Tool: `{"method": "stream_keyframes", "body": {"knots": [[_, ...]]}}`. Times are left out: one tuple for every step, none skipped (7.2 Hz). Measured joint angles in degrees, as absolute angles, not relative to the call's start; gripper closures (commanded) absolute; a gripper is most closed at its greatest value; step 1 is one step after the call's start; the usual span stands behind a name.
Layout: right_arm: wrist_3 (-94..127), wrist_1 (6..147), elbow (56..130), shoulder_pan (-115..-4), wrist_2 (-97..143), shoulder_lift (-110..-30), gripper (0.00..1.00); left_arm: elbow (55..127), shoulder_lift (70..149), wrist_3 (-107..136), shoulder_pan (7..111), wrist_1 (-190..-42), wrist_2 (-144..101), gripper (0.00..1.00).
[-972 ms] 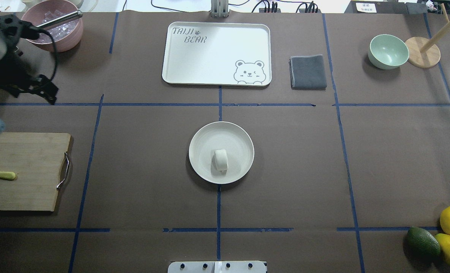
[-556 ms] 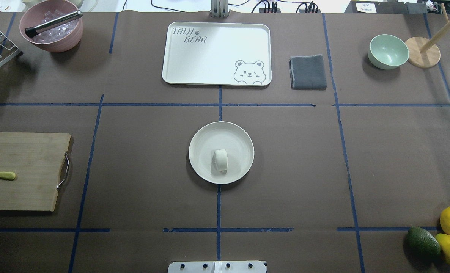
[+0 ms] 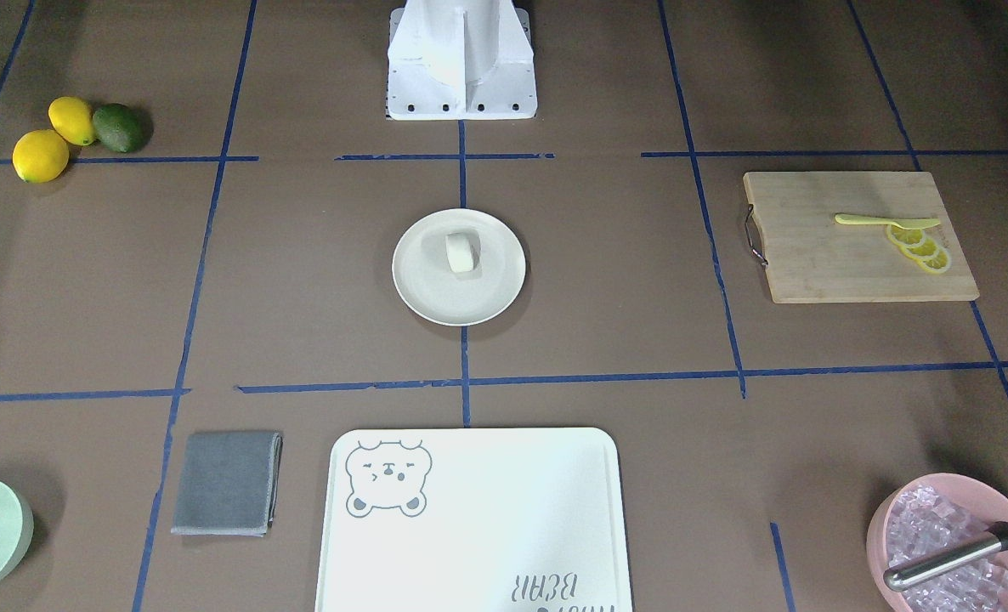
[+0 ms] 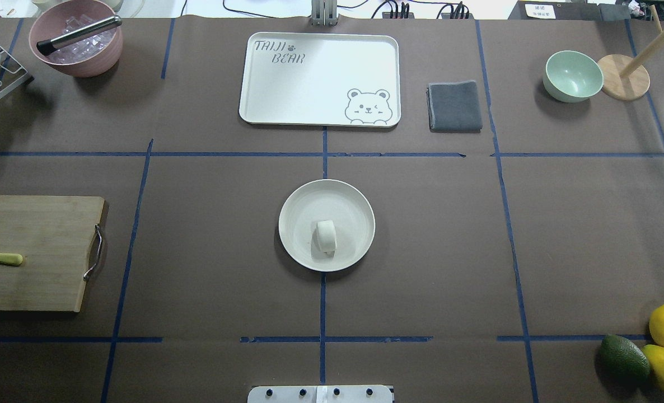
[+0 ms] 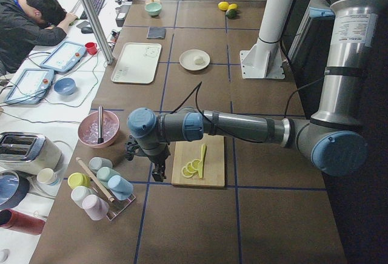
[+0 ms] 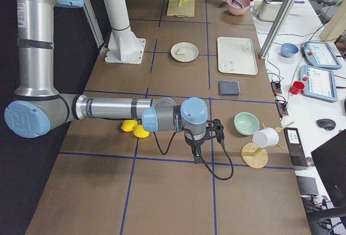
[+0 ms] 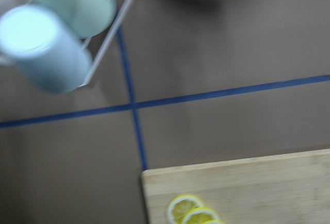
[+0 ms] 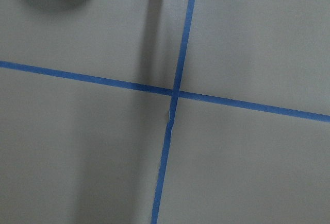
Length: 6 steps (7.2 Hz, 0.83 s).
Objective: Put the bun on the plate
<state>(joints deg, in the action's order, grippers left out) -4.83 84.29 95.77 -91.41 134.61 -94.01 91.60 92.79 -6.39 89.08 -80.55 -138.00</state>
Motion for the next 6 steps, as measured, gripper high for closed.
{"method": "stream_keyframes", "body": {"knots": [[-4.8, 84.3, 95.9, -91.4, 134.7, -94.0, 0.0, 91.5, 91.7, -6.3, 89.4, -81.9, -138.7, 0.0], [-4.8, 84.3, 95.9, -91.4, 134.8, -94.1, 0.0, 91.6, 91.3, -6.2, 89.7, -82.4, -138.8, 0.0], [-4.8, 84.3, 95.9, -91.4, 134.9, -94.1, 0.0, 91.7, 91.2, -6.2, 90.3, -82.7, -138.5, 0.0], [-4.8, 84.3, 95.9, -91.4, 135.0, -94.1, 0.0, 91.8, 91.2, -6.2, 90.9, -83.0, -137.5, 0.0], [-4.8, 84.3, 95.8, -91.4, 135.0, -94.2, 0.0, 91.7, 91.2, -6.3, 91.4, -83.4, -136.0, 0.0], [-4.8, 84.3, 95.8, -91.4, 135.0, -94.2, 0.0, 91.7, 90.7, -6.3, 91.7, -83.6, -135.2, 0.0]]}}
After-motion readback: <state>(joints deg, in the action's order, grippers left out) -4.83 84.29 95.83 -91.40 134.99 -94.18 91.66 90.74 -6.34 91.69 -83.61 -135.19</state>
